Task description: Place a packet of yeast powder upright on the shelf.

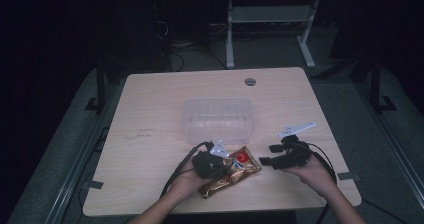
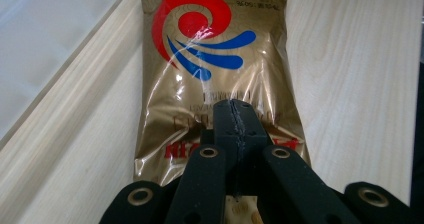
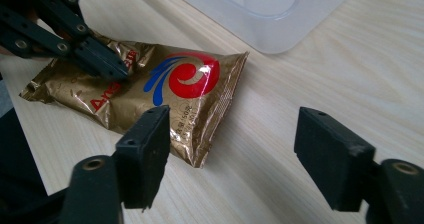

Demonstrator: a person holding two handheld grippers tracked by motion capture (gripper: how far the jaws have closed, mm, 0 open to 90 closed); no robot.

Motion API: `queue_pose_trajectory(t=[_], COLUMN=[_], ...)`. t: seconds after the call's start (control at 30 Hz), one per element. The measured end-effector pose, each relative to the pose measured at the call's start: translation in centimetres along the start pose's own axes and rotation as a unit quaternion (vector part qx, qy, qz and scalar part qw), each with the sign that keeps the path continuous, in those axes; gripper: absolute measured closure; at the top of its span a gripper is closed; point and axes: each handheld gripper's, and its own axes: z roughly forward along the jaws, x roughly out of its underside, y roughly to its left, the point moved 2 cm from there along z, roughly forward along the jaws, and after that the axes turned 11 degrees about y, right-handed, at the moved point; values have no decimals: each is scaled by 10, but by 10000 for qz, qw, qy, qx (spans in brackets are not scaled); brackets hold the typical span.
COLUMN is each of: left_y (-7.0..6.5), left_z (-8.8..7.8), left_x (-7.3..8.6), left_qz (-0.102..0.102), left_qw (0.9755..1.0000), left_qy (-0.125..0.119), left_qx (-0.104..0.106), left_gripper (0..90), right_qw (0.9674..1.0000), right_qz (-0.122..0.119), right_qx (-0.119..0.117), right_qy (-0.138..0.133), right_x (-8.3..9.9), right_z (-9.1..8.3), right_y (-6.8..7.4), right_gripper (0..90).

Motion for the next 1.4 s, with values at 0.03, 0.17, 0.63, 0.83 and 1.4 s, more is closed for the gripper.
queue_pose_trajectory(t=[0.03, 0.17, 0.63, 0.83, 1.4], left_y=[0, 1, 2, 2, 3], left_z=[1, 4, 8, 7, 8], left_x=[-1, -1, -3, -2, -1], left_qz=[15, 33, 7, 7, -94], left_qw=[10000, 9999, 9998, 9998, 9999], left_qy=[44, 133, 186, 196, 93], left_qx=[-15, -7, -51, -22, 51], left_gripper=[898, 900, 900, 900, 900], right_qw=[10000, 9996, 9928, 9892, 9794], right_qz=[-49, -11, -122, 13, 244], right_qx=[-21, -241, -971, -1147, -1692], right_qy=[11, 175, 688, 909, 1077], right_x=[-1, -9, -46, -43, -40], right_z=[1, 6, 31, 37, 56], right_y=[-1, -4, -14, -15, -17], right_gripper=[338, 405, 502, 532, 600])
